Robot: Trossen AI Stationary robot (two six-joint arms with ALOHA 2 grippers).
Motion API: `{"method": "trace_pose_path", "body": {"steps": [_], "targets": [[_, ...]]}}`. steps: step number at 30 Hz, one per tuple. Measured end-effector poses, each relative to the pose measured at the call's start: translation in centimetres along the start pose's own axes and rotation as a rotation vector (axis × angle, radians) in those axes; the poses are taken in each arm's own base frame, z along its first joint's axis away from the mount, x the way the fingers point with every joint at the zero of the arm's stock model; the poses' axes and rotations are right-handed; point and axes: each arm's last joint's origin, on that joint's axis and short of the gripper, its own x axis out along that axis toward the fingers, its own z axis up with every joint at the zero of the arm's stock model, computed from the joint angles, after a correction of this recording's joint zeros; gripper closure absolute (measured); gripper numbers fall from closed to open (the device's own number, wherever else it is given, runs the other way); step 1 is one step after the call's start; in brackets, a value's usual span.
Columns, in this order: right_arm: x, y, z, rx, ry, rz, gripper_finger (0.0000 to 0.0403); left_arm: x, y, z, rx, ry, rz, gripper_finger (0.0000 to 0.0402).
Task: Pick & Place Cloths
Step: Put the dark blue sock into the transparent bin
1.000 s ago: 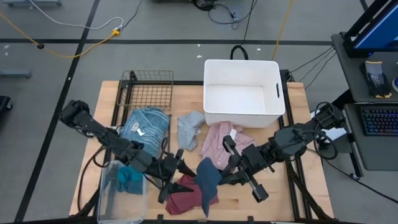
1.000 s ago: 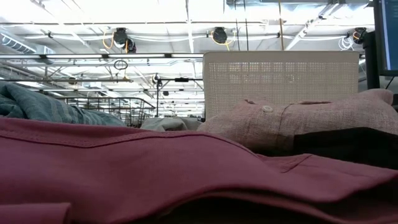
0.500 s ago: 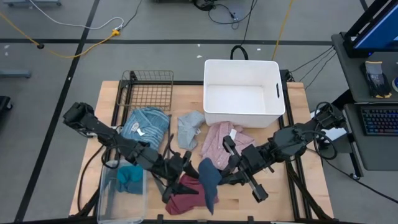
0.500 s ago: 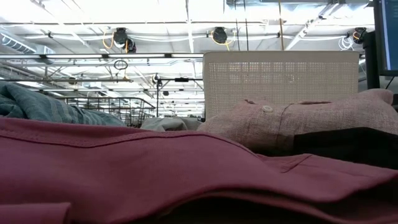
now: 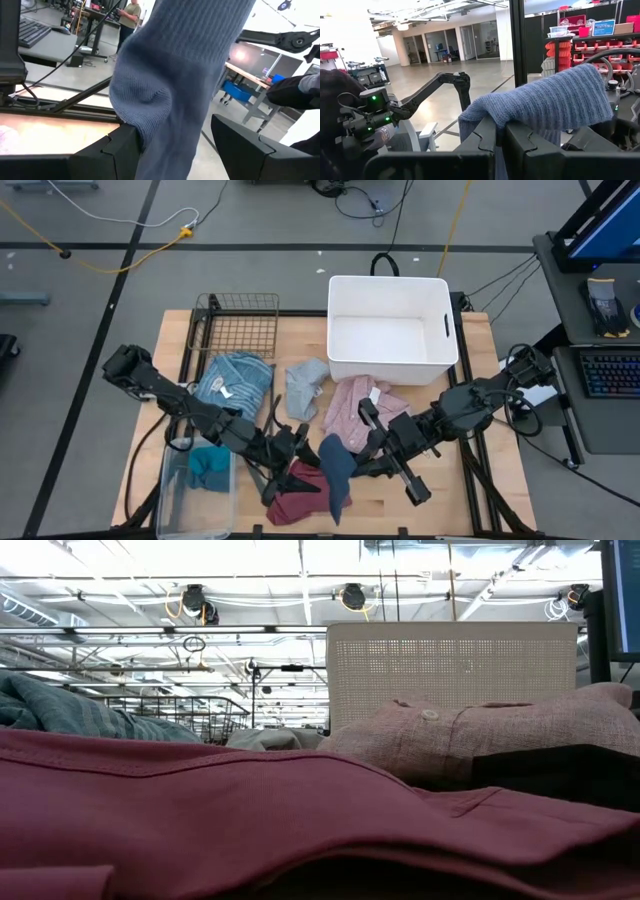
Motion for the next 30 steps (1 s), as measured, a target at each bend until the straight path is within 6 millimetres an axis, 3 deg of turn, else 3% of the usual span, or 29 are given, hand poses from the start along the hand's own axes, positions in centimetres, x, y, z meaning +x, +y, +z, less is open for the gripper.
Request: {"method": "trace_pose_path", "body": {"steps": [25,30], "targets": [[0.01,-0.83,0.19,-0.018,-0.01,-0.026,0.0401,0.02,0.1,0.58,-0.041,-0.024,-0.074,0.0163],[0.01,-0.82,0.19,-0.018,-0.01,-0.025,0.0401,0.03,0.45,0.71,-0.038,-0.038,-0.039,0.0194]]}}
